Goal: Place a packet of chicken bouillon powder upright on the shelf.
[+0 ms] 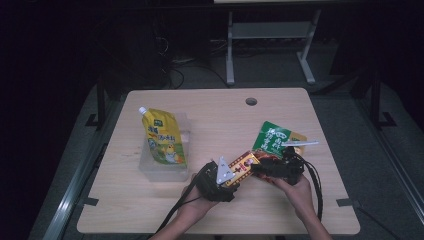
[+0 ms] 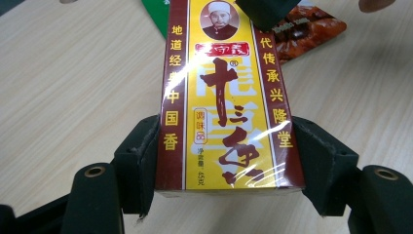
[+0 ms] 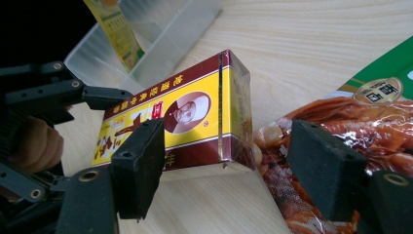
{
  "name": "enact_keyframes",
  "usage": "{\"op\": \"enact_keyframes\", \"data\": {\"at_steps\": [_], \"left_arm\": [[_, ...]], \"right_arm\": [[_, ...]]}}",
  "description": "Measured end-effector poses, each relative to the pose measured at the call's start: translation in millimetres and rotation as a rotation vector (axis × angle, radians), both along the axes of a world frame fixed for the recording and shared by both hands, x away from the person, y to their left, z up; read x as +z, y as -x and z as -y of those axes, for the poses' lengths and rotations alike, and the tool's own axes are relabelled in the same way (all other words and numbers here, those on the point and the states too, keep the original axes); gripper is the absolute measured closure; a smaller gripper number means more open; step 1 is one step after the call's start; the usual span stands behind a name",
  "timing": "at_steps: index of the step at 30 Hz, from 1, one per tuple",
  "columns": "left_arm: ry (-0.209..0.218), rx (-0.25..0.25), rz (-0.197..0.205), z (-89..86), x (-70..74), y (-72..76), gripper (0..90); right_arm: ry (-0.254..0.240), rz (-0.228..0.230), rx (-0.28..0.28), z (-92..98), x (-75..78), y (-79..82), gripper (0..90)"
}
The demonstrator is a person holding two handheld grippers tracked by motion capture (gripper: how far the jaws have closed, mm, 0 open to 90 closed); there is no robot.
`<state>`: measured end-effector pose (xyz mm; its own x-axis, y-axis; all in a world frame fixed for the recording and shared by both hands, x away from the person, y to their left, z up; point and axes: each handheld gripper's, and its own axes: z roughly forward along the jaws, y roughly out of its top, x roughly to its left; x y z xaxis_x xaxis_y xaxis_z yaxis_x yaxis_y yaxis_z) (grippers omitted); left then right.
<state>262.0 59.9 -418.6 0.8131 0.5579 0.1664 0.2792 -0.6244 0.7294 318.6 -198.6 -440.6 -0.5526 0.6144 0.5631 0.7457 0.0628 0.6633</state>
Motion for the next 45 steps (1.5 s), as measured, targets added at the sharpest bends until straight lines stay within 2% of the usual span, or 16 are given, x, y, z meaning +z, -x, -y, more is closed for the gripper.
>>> {"op": "enact_keyframes", "data": {"at_steps": [4, 9, 12, 15, 20, 24, 30, 39, 45], "left_arm": [[0.005, 0.006, 0.009, 1.0, 0.8, -0.5, 32.4], [0.017, 0.013, 0.019, 2.3, 2.3, -1.3, 32.4], [0.020, 0.012, 0.019, 2.7, 2.3, -1.8, 32.4], [0.028, 0.022, 0.012, 3.5, 0.6, -2.0, 32.3], [0.038, 0.036, -0.003, 1.4, -1.2, -4.9, 32.0], [0.034, 0.051, -0.013, -0.7, -3.3, -8.1, 32.1], [0.029, 0.067, -0.020, -1.6, -6.3, -10.3, 32.1], [0.047, 0.075, -0.041, -3.6, -12.5, -12.0, 31.9], [0.057, 0.071, -0.033, -5.7, -11.3, -13.6, 31.4]], "right_arm": [[-0.045, -0.028, 0.009, 0.9, -3.2, -2.4, 28.7], [-0.107, -0.090, 0.020, -2.4, -5.4, -4.0, 29.2], [-0.143, -0.112, 0.036, -4.1, -6.6, -5.3, 34.4], [-0.143, -0.120, 0.032, -7.3, -5.7, -5.6, 36.9], [-0.152, -0.104, -0.002, -8.3, -0.6, -5.5, 43.5], [-0.129, -0.050, -0.017, -12.1, 5.5, -4.7, 47.8], [-0.097, -0.022, -0.031, -17.8, 14.2, -4.5, 52.2], [-0.138, -0.018, 0.006, -18.5, 26.1, -3.4, 65.0], [-0.093, 0.022, 0.023, -25.6, 40.2, -1.2, 66.7]]}}
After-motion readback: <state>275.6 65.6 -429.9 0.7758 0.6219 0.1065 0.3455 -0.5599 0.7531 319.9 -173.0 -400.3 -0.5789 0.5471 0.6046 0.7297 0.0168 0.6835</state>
